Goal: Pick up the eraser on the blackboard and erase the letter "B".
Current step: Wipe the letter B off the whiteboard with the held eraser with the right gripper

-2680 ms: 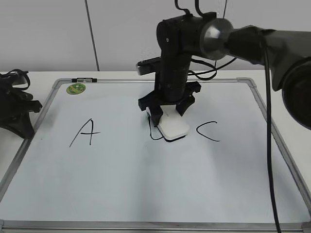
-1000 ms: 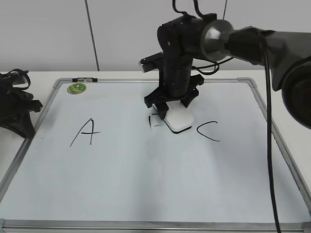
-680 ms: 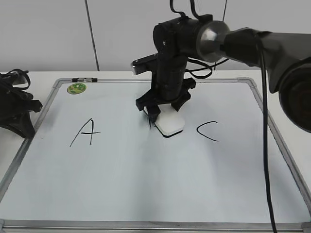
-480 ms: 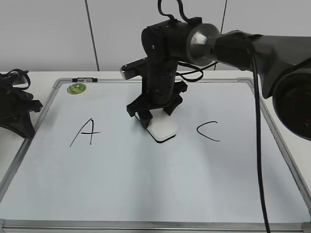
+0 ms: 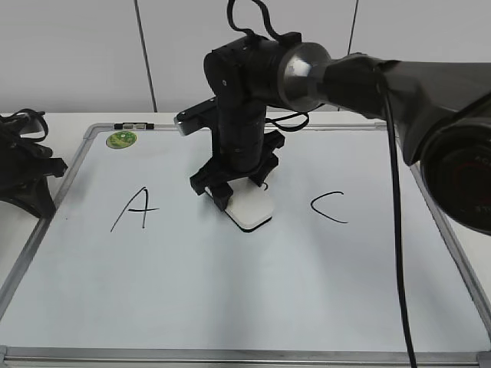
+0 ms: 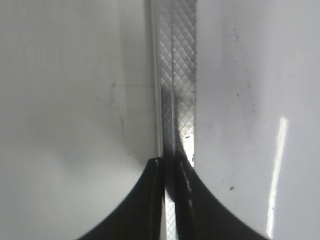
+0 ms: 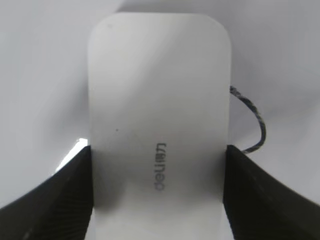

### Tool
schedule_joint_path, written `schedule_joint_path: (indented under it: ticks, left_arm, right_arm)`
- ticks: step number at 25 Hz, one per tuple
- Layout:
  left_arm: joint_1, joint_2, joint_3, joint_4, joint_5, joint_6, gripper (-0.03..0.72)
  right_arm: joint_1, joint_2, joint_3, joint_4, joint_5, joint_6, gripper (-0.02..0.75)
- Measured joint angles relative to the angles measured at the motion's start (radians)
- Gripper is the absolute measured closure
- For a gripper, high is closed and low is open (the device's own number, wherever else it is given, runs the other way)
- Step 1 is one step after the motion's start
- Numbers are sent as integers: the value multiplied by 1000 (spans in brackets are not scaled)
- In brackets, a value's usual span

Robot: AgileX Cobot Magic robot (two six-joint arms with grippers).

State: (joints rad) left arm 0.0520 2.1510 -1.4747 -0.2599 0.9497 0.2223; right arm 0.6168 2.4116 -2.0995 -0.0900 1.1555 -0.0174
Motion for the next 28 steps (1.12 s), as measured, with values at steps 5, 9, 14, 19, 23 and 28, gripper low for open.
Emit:
schedule_joint_path:
  ticks: [5,9,14,19,23,28]
  left_arm:
    - [0,0,0,-2,0,0,676]
    - [0,0,0,-2,-1,0,676]
    - [0,0,0,-2,-2,0,676]
    - [0,0,0,-2,-4,0,676]
    - [0,0,0,-2,-6,0,676]
    - [0,0,0,-2,-6,0,677]
  right_arm:
    - [-15,0,-3,-25,27,0,194]
    - [-31,0,-3,-28,29,0,194]
    - [-54,0,-4,-38,27,0,194]
    - [-92,11,-13,-42,27,6,194]
    - [-102,15,-19,-37,27,17,194]
    - [-102,19,-34,-46,35,17,194]
